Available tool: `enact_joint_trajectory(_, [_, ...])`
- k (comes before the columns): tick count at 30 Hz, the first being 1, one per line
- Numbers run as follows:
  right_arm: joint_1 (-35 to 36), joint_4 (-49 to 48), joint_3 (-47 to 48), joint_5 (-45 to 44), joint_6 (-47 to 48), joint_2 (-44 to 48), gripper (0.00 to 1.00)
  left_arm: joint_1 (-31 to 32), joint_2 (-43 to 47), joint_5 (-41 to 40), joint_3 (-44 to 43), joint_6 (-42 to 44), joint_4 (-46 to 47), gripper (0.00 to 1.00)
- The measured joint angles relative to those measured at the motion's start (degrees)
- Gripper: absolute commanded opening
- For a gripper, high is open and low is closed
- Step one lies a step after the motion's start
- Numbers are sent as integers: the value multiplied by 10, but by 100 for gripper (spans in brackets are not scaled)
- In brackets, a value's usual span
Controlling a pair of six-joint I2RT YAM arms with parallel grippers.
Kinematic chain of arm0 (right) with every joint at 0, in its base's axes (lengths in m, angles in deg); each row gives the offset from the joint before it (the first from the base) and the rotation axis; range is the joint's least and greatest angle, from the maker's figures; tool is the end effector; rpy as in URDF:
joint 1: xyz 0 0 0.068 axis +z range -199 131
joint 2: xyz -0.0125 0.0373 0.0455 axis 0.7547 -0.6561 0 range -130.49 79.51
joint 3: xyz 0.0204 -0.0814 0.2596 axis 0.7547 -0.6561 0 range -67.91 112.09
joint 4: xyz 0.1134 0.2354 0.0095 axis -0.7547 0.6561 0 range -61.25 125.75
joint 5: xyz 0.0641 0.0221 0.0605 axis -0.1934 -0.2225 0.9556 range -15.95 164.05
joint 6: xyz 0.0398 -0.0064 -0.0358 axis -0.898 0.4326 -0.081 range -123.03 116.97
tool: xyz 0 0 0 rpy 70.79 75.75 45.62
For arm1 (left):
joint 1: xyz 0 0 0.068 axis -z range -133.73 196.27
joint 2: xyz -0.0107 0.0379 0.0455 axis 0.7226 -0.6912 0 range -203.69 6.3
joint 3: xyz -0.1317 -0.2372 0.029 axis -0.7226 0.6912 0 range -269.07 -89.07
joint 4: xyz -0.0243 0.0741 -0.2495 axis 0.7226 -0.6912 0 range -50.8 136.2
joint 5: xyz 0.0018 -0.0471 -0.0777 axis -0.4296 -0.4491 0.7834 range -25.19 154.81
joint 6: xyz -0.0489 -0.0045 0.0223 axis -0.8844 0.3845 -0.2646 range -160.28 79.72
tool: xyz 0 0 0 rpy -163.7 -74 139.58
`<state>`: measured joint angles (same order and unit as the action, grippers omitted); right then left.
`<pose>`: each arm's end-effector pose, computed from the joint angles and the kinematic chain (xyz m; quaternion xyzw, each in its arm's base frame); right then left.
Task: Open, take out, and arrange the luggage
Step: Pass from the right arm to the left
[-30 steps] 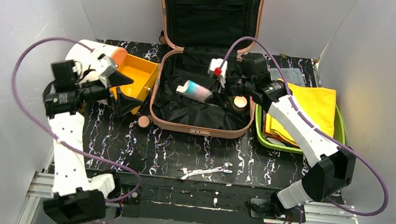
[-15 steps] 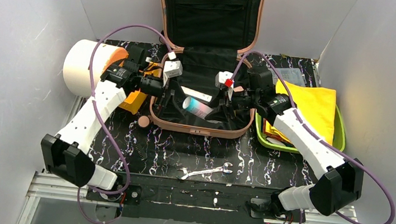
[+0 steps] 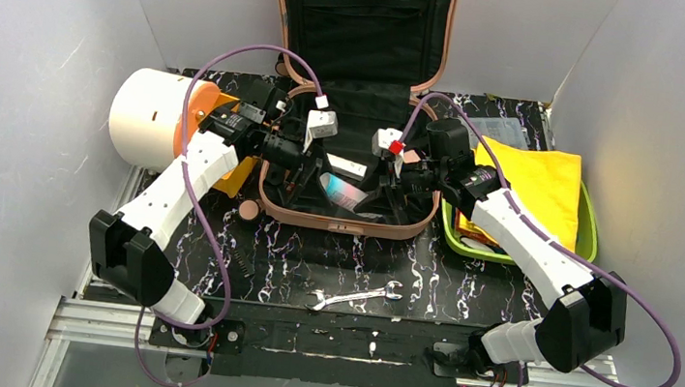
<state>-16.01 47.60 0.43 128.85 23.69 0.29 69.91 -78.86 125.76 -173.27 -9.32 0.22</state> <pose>0.2396 0.1903 0.3387 -0.5826 0.5509 0.4218 0.4233 0.2678 -0.1512 0.3657 0.5330 0.6271 -0.4506 0.3457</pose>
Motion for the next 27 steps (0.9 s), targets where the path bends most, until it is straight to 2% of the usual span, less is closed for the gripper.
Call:
enact_joint_trajectory(6, [0,-9,-6,0,0,0,34,3,-20,0,-9,-5,-6,80])
enact_joint_trajectory(16, [0,-11,-6,0,-8,-11,34,9,-26,3,-26,-14,-8,76])
enact_joint_trajectory(19, [0,-14,-6,0,-15,-14,34,12,-26,1,-26,-14,-8,71])
enact_joint_trajectory(23, [0,-28,-6,0,-28,-15,34,19,-26,-5,-26,-14,-8,60])
enact_joint_trajectory(27, [0,-34,-6,-1,-37,-15,34,26,-26,-20,-26,-10,-8,33])
